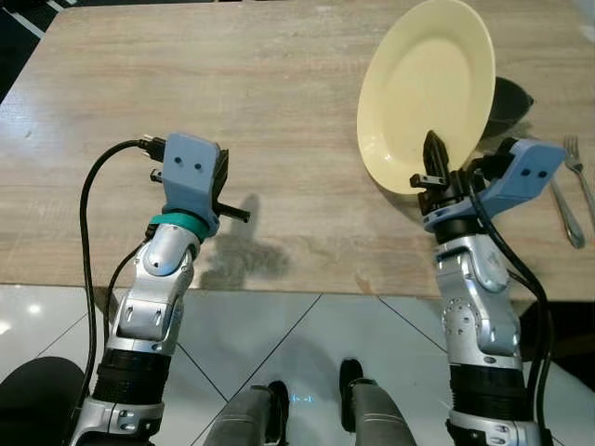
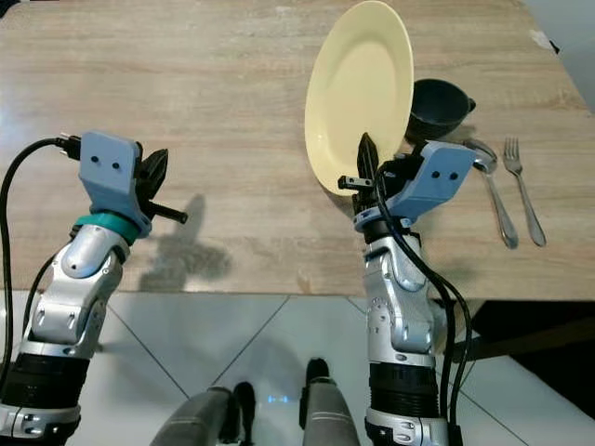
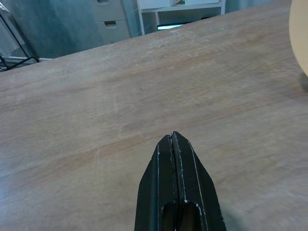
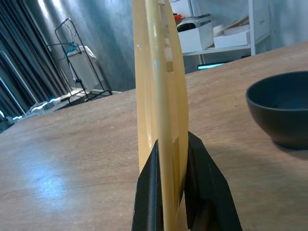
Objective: Setting the table
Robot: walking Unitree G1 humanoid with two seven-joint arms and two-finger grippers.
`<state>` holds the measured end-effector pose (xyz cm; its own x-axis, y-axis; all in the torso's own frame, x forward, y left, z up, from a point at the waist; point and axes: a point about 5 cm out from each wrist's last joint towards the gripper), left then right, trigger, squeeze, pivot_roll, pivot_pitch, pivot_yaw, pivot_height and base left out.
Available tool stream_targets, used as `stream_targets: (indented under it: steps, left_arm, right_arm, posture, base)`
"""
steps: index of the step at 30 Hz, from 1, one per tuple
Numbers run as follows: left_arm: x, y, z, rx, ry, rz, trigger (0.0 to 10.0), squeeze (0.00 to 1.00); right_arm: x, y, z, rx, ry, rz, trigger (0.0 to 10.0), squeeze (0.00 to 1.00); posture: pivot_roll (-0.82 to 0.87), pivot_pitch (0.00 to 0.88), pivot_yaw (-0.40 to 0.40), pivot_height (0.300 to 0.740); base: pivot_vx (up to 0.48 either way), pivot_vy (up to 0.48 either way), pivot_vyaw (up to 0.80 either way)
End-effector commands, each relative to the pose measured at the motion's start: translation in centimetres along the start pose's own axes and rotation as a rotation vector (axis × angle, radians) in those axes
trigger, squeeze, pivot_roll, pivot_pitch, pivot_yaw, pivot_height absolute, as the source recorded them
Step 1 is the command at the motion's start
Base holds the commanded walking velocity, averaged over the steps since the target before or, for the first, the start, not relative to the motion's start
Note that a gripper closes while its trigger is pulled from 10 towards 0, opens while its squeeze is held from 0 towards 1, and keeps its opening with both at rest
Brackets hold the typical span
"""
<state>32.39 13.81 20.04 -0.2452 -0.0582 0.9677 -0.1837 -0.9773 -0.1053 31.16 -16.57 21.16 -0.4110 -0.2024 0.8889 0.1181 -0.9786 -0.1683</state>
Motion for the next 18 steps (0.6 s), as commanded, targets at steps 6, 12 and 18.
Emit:
stream_targets:
  steps: [6, 12, 18]
  left_arm:
    - [-0.77, 0.11, -0.31, -0.006, -0.020, 0.005, 10.0, 0.00]
    - [-0.80, 0.25, -0.26, -0.011, -0.017, 0.003, 10.0, 0.00]
    - [-0.81, 0.27, -0.24, -0.012, -0.016, 0.002, 10.0, 0.00]
  right_arm:
    - [-0.24, 0.07, -0.08, -0.006, 0.002, -0.005, 10.0, 0.00]
    - [-0.27, 0.18, -0.04, -0.006, 0.003, -0.010, 10.0, 0.00]
    - [-0.30, 0.18, -0.02, -0.005, 0.004, -0.011, 10.0, 0.00]
  posture:
    - [-0.05, 0.158, 0.122, 0.740]
    - [-0.05, 0.152, 0.121, 0.740]
    - [-0.05, 0.148, 0.121, 0.740]
  base:
    - [-0.277, 0.000, 0.00]
    - [-0.276, 0.000, 0.00]
    - [-0.274, 0.000, 0.00]
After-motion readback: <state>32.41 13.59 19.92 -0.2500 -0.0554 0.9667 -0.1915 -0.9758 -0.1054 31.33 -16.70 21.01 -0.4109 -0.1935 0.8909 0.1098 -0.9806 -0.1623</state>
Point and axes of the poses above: a point about 5 cm out from each wrist's last joint towards the gripper, its own z axis pointing out of the wrist towards the gripper, its own x axis along the axis of the wrist's last joint, y = z × x, and after that the axes turned 4 degrees about -z, right-handed
